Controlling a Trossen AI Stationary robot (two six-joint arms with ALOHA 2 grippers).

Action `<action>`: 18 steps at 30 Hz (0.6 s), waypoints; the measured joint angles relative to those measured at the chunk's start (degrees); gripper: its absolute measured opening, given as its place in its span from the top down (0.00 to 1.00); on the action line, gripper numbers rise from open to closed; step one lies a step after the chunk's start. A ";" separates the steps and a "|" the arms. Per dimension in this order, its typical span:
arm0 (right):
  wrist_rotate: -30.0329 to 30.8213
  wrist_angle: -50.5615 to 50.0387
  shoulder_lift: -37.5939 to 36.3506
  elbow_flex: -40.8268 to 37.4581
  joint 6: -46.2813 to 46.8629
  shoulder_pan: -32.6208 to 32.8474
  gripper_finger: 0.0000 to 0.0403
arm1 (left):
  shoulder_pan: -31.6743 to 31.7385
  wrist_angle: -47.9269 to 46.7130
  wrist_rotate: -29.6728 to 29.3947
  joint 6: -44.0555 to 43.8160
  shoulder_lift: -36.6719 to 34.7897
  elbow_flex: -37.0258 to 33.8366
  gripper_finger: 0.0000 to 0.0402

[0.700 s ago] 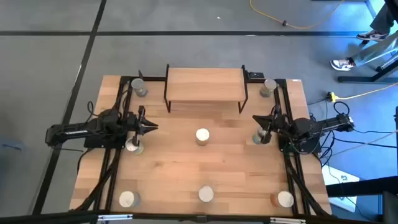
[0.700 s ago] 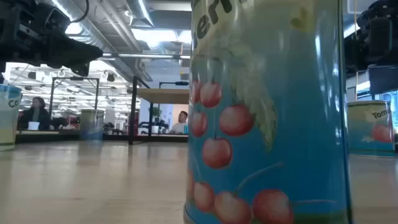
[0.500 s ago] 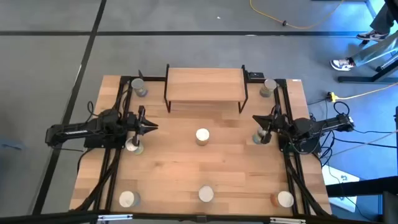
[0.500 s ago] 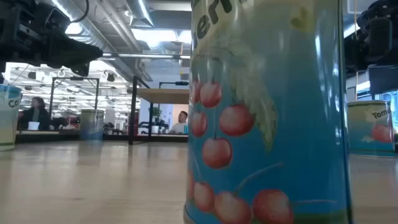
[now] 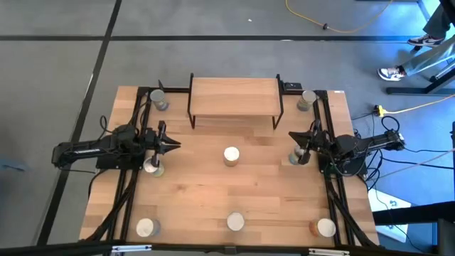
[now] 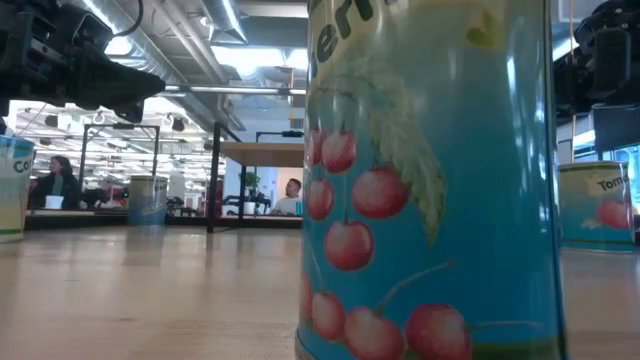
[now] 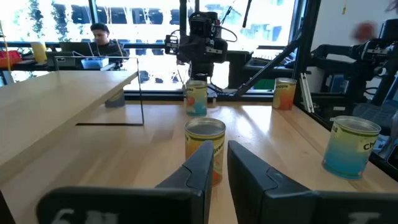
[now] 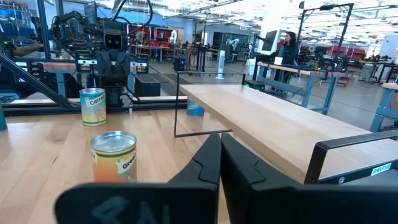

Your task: Pick and place cans onto a shelf

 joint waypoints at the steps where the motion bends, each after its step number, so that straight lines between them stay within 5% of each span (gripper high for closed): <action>1: 0.02 0.00 -0.02 0.00 0.00 0.00 0.98 | 0.00 0.02 0.00 0.00 0.00 0.00 0.90; 11: 0.05 0.01 0.00 -0.02 -0.92 -0.01 0.98 | 0.00 0.02 -0.02 0.00 0.02 -0.02 0.90; 18: 1.45 0.00 -0.02 0.00 -16.02 -0.07 0.98 | 0.00 0.02 0.00 0.00 0.02 0.00 0.90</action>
